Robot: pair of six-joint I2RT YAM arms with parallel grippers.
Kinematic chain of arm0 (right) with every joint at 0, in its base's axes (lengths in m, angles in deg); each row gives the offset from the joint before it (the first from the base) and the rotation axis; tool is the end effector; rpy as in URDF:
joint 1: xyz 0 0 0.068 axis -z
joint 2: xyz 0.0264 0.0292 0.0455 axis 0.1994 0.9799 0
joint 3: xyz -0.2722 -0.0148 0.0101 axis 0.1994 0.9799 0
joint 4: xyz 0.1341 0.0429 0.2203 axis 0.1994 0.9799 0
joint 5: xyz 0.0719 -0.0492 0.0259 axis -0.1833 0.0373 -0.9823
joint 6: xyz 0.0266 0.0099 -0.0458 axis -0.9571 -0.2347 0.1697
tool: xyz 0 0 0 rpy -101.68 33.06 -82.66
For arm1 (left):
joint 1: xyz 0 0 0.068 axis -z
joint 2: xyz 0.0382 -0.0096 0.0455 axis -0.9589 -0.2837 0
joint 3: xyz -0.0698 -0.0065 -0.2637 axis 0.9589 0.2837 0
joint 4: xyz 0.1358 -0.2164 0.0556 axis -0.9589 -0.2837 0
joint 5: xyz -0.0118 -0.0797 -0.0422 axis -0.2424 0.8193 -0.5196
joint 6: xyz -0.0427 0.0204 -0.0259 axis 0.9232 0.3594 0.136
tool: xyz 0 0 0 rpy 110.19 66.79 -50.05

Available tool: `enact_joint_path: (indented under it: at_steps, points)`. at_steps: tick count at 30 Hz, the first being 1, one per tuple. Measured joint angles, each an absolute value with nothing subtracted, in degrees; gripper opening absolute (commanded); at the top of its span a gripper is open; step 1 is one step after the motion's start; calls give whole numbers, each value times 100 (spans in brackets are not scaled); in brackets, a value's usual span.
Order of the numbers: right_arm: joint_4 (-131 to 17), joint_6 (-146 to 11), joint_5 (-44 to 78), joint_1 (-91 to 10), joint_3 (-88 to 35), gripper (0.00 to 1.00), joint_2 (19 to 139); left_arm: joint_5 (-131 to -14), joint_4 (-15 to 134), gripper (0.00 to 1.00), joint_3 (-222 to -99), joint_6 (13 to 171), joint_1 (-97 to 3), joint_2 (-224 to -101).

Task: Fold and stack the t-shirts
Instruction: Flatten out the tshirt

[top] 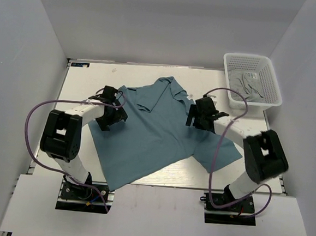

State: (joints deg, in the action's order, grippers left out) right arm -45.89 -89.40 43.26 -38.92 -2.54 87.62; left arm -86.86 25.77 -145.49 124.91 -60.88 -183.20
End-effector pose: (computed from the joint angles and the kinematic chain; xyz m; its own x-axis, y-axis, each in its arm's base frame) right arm 0.2879 0.1368 0.1914 -0.7202 0.1354 -0.6805 0.0976 0.9908 0.0939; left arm 0.3065 -0.0649 0.1663 -0.7843 -0.5400 -0.3055 -0.5159 0.8411 -0.1624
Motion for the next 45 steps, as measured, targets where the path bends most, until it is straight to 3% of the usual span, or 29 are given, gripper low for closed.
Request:
enact_joint_path:
  at_steps: [4,9,18,23,27,31,37,45]
  points:
    - [-4748,-8874,3887,-3589,-451,90,9378,-8916,2513,100,-14816,12578,-6085,-18580]
    - [-5054,-8872,3561,-3361,-66,88,9168,-8900,2666,100,-15100,12462,-6085,-18842]
    - [-5725,-9412,2613,-3381,2190,90,6873,-8857,2808,100,-16219,12097,-6059,-19694]
    - [-4833,-9825,2125,-3820,2786,90,5488,-8653,2810,100,-16217,11962,-6048,-19644]
    - [-4095,-9917,2025,-4142,2778,90,5114,-8568,2743,100,-15876,11929,-6044,-19266]
    - [-3570,-9740,2377,-4316,2140,90,5665,-8559,2518,100,-15760,11973,-6059,-18951]
    - [-3421,-9274,3834,-4364,37,90,7221,-8712,2281,100,-16442,11999,-6061,-18934]
    - [-3515,-8323,4792,-4332,-2807,90,10014,-8577,2450,100,-17778,11922,-6133,-19874]
